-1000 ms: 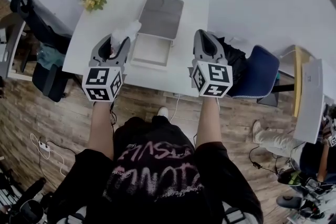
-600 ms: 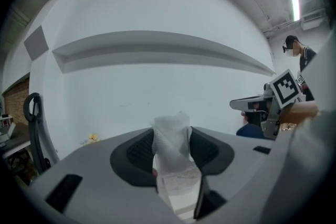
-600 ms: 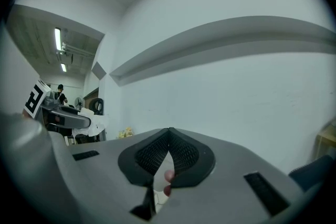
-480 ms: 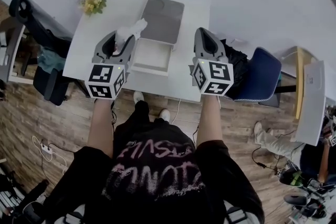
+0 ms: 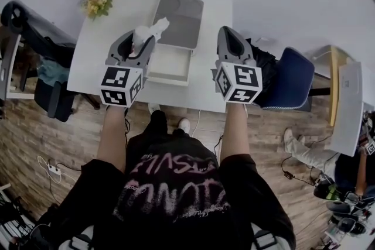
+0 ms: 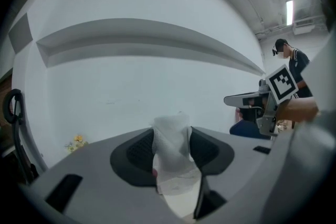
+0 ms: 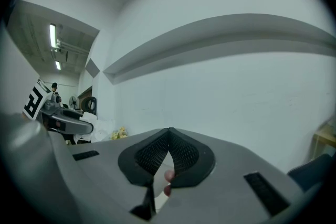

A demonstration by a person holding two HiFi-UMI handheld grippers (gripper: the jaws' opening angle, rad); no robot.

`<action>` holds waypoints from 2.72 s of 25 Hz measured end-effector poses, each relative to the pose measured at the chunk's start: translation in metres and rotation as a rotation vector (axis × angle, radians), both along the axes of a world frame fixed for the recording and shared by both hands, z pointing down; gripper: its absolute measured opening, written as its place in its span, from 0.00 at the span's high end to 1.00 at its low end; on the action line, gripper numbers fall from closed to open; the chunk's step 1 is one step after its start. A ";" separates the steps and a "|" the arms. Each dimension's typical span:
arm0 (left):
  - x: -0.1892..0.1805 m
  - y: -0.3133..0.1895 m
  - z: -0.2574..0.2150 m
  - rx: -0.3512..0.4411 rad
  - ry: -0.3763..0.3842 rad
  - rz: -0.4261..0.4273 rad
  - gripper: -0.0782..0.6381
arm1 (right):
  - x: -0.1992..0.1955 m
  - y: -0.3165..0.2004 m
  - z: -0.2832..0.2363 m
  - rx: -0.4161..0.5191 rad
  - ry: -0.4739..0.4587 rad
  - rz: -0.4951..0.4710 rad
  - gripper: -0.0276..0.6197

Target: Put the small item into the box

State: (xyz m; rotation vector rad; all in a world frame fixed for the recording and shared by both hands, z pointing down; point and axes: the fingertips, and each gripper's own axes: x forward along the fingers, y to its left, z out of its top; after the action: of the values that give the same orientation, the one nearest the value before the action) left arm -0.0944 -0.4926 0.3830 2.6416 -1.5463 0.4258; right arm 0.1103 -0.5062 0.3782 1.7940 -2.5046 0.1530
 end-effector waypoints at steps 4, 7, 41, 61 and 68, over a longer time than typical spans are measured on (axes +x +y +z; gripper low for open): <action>0.003 -0.002 0.015 -0.048 -0.005 0.018 0.63 | -0.001 -0.003 0.006 -0.012 0.003 0.003 0.94; 0.007 -0.001 0.028 -0.086 -0.011 0.041 0.63 | -0.004 -0.002 0.013 -0.025 0.019 0.002 0.94; 0.043 0.018 0.238 -0.685 -0.330 0.245 0.63 | 0.002 -0.003 0.040 -0.085 0.001 0.007 0.94; 0.042 0.018 0.227 -0.609 -0.364 0.227 0.58 | 0.006 -0.002 0.040 -0.085 0.003 -0.001 0.94; 0.034 0.017 0.200 -0.526 -0.305 0.160 0.65 | -0.001 0.004 0.033 -0.069 0.002 -0.019 0.94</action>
State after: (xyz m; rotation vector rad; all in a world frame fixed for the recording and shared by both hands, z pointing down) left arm -0.0605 -0.4755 0.5829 2.3573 -1.0764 1.1155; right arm 0.1091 -0.5021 0.4110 1.7436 -2.4816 0.2341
